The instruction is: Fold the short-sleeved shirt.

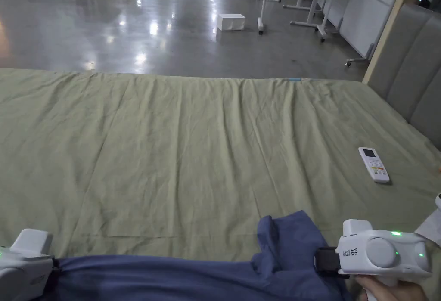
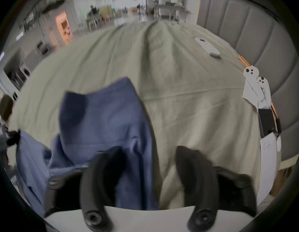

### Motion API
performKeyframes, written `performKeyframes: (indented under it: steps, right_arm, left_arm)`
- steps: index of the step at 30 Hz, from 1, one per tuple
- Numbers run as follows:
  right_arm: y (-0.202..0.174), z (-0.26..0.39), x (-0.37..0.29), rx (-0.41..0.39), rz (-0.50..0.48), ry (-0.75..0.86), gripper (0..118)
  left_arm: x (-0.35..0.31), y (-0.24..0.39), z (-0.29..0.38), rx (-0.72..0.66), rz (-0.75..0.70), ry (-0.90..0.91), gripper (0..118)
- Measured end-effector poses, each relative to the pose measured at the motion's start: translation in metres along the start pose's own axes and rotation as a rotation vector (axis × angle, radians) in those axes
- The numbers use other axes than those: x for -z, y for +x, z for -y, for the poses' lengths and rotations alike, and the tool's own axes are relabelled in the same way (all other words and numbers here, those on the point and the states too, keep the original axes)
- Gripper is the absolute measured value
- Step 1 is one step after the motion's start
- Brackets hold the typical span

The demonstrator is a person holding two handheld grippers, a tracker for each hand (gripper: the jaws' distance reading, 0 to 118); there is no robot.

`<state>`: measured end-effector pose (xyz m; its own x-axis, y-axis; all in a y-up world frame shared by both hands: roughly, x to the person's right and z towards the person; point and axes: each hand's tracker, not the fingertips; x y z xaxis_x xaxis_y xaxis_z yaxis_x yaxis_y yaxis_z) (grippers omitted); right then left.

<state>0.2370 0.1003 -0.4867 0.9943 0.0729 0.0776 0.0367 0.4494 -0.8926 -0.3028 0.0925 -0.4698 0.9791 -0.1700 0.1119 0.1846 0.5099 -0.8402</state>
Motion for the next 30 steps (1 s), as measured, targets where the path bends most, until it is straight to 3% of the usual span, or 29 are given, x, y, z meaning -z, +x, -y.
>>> performKeyframes:
  steps: [2, 3, 5, 8, 11, 16, 19, 22, 27, 29, 30]
  right_arm:
    - [-0.009, 0.007, -0.005, -0.064, -0.014, 0.053, 39]
    - [-0.013, 0.009, -0.011, -0.066, -0.006, 0.067, 12]
    - [-0.018, 0.014, -0.021, -0.067, -0.083, 0.073, 4]
    - [-0.009, 0.013, -0.021, -0.030, -0.078, 0.069, 2]
    - [0.009, 0.025, -0.061, 0.061, -0.159, 0.216, 1]
    - [0.027, 0.086, -0.162, 0.047, -0.236, 0.385, 1]
    - [0.040, 0.153, -0.209, 0.060, -0.227, 0.398, 1]
    - [0.040, 0.200, -0.225, 0.071, -0.260, 0.385, 1]
    - [0.018, 0.236, -0.193, 0.045, -0.234, 0.297, 1]
    - [0.020, 0.238, -0.173, 0.081, -0.239, 0.266, 2]
    - [0.019, 0.239, -0.168, 0.093, -0.236, 0.265, 11]
  left_arm:
    - [0.006, -0.003, -0.002, 0.007, -0.010, 0.010, 8]
    - [0.006, -0.003, -0.001, 0.012, -0.014, 0.014, 8]
    - [0.010, -0.001, 0.000, 0.032, -0.034, 0.023, 8]
    - [0.000, -0.002, -0.007, 0.051, -0.066, 0.013, 7]
    - [-0.051, -0.020, 0.004, -0.067, 0.060, 0.339, 6]
    - [-0.162, -0.062, 0.073, -0.246, 0.206, 0.396, 6]
    - [-0.210, -0.074, 0.138, -0.228, 0.182, 0.377, 6]
    - [-0.224, -0.083, 0.197, -0.298, 0.252, 0.310, 6]
    - [-0.175, -0.066, 0.240, -0.406, 0.240, 0.198, 7]
    - [-0.162, -0.057, 0.244, -0.402, 0.218, 0.206, 16]
    - [-0.157, -0.056, 0.245, -0.395, 0.199, 0.222, 38]
